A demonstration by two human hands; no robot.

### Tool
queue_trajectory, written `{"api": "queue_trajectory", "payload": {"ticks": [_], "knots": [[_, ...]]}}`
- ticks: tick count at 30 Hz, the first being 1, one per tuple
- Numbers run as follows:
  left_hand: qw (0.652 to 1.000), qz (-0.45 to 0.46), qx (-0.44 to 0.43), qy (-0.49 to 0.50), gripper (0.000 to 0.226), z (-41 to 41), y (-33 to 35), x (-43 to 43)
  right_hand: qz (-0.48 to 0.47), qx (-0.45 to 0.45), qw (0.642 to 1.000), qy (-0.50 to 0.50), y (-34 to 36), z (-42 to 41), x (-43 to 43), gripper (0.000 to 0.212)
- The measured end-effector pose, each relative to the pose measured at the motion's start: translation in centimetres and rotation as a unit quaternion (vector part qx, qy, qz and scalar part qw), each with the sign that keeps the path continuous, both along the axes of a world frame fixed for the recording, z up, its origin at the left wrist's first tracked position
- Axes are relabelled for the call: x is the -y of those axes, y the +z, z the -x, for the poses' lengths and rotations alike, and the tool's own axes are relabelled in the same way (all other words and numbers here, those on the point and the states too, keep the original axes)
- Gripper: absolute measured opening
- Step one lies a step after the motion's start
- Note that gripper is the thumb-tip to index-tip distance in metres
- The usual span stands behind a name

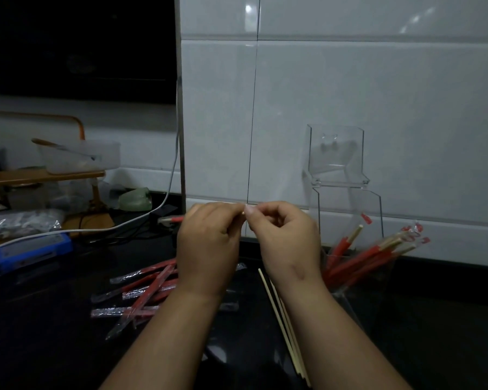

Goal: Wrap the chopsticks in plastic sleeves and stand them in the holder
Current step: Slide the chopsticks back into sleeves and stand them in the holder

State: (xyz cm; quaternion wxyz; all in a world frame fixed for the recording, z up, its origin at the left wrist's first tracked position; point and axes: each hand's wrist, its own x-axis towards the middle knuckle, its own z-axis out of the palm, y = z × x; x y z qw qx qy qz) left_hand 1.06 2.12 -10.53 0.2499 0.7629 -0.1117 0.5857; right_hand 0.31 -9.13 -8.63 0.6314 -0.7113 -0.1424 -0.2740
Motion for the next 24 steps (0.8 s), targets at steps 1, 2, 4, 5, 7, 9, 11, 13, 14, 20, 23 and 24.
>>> {"api": "queue_trajectory", "payload": {"ticks": [1, 2, 4, 5, 7, 9, 11, 13, 14, 20, 23, 24], "knots": [[1.0, -0.002, -0.004, 0.002, 0.024, 0.0, 0.0, 0.0, 0.016, 0.002, 1.0, -0.013, -0.1, -0.1, 0.0, 0.011], [1.0, -0.002, -0.01, 0.003, 0.024, -0.1, 0.0, 0.0, 0.027, 0.007, 0.999, -0.025, -0.1, -0.1, 0.0, 0.012], [1.0, 0.005, -0.025, 0.007, 0.02, -0.2, -0.1, 0.1, 0.035, 0.016, 0.998, -0.041, 0.0, 0.0, 0.1, 0.016], [0.999, 0.009, -0.032, 0.01, 0.017, -0.2, -0.1, 0.1, 0.037, 0.019, 0.998, -0.05, 0.1, 0.1, 0.1, 0.018], [0.999, 0.012, -0.042, 0.013, 0.016, -0.3, -0.1, 0.0, 0.047, 0.029, 0.996, -0.068, 0.2, 0.2, 0.2, 0.022], [0.999, 0.013, -0.045, 0.01, 0.017, -0.3, -0.1, 0.0, 0.052, 0.043, 0.995, -0.078, 0.2, 0.2, 0.3, 0.024], [0.999, 0.017, -0.047, 0.006, 0.018, -0.3, 0.0, 0.0, 0.045, 0.049, 0.995, -0.079, 0.1, 0.1, 0.3, 0.024], [0.998, 0.025, -0.056, 0.008, 0.017, -0.3, -0.1, 0.0, 0.029, 0.058, 0.994, -0.083, 0.2, 0.2, 0.3, 0.025], [0.997, 0.032, -0.065, 0.012, 0.017, -0.3, -0.1, 0.0, 0.016, 0.067, 0.994, -0.087, 0.3, 0.3, 0.3, 0.026], [0.989, 0.066, -0.129, 0.027, 0.018, -0.4, -0.1, -0.2, -0.095, 0.14, 0.983, -0.075, 1.1, 1.6, 0.3, 0.021], [0.992, 0.063, -0.107, 0.011, 0.015, -0.1, 0.1, 0.1, -0.084, 0.131, 0.988, -0.022, 1.0, 1.5, 0.2, 0.009], [0.994, 0.058, -0.096, 0.006, 0.014, 0.0, 0.2, 0.2, -0.061, 0.128, 0.99, -0.017, 0.9, 1.4, 0.1, 0.012]]}}
